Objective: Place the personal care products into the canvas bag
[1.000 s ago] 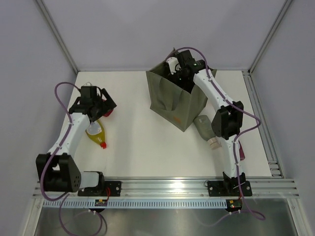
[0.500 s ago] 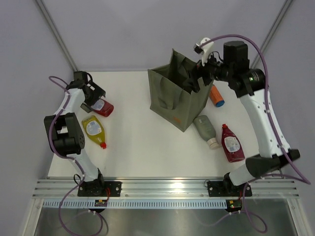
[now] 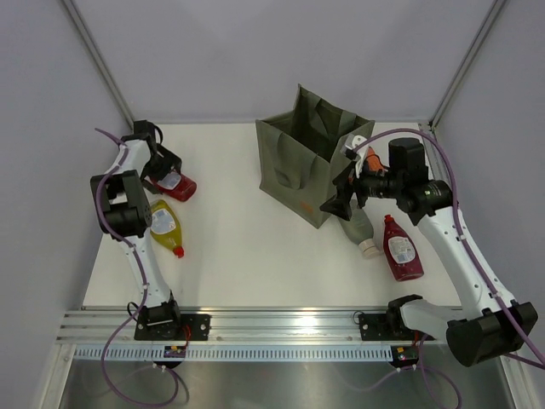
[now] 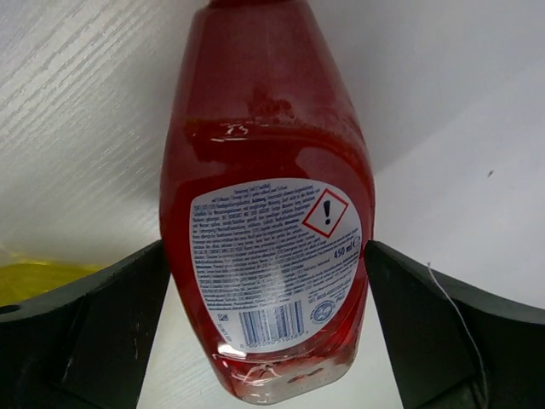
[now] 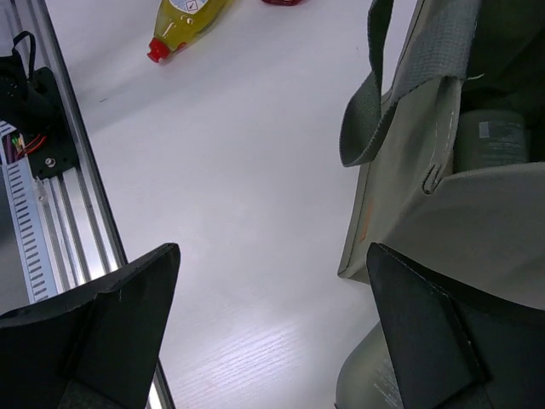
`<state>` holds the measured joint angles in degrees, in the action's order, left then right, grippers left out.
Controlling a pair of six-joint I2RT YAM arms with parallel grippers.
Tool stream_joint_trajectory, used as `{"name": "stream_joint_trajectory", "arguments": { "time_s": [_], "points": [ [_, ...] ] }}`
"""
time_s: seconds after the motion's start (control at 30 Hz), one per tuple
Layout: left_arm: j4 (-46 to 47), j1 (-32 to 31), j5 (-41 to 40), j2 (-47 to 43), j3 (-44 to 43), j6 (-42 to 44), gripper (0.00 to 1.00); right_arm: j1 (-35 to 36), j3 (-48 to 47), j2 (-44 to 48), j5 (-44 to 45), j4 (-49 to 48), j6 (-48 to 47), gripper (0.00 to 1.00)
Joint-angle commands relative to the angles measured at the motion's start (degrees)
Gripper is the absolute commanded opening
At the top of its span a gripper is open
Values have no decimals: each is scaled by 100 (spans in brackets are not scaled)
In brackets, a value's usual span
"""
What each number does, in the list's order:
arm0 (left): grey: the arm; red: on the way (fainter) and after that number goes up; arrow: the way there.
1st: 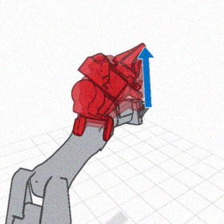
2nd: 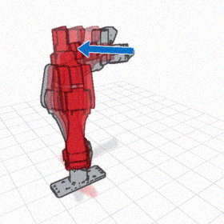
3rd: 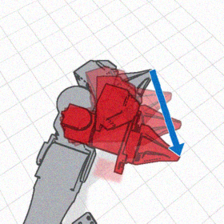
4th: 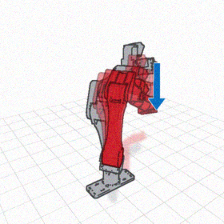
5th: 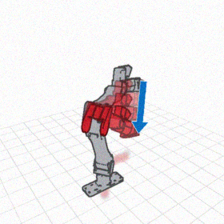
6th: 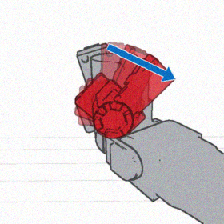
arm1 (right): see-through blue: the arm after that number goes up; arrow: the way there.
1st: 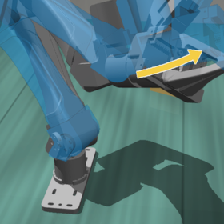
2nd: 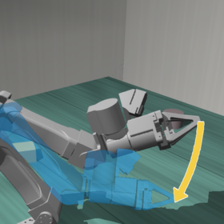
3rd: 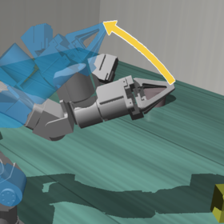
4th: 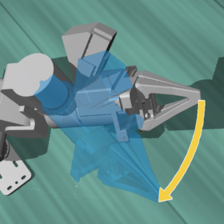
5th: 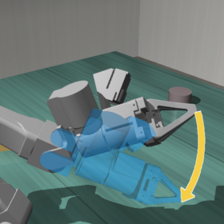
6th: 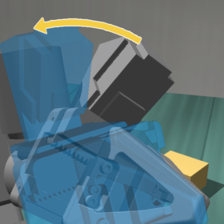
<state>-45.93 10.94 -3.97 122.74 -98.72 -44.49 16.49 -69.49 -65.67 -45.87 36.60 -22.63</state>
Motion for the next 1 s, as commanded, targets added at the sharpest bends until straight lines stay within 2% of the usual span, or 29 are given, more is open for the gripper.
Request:
{"name": "stream_joint_trajectory", "arguments": {
  "time_s": [0.0, 0.23, 0.33, 0.47, 0.5, 0.57, 0.63, 0.67, 0.7, 0.77, 0.97],
  "points": [
    [-468, 22, -517, 346, -481, 81, 99, -190, 32, 81, -642, -654, 92, 99],
    [-663, -48, -781, 866, -781, 2, 99, -304, 234, 168, -897, -882, 163, 99],
    [-715, -48, -755, 918, -851, 133, 91, -392, 322, 169, -994, -970, 198, 100],
    [-663, -31, -606, 875, -755, 379, 53, -454, 384, 142, -1117, -1014, 198, 100],
    [-523, -22, -527, 840, -702, 510, 27, -462, 393, 168, -1135, -1006, 198, 100],
    [-304, -30, -186, 603, -448, 695, 3, -471, 410, 186, -1179, -1023, 189, 99],
    [249, -22, 245, 192, -193, 1186, 0, -489, 454, 212, -1240, -980, 76, 99],
    [530, -22, 987, 15, 174, 1397, 0, -489, 437, 212, -1345, -927, 31, 100],
    [1159, -30, 1455, -178, 395, 1860, 0, -489, 437, 204, -1407, -813, -30, 99],
    [1760, -57, 2360, -680, 851, 2171, 0, -480, 384, 177, -1713, -602, -311, 99],
    [1719, -206, 3663, -839, 942, 2612, 0, -480, 121, 11, -1935, -241, -426, 99]
  ]
}}
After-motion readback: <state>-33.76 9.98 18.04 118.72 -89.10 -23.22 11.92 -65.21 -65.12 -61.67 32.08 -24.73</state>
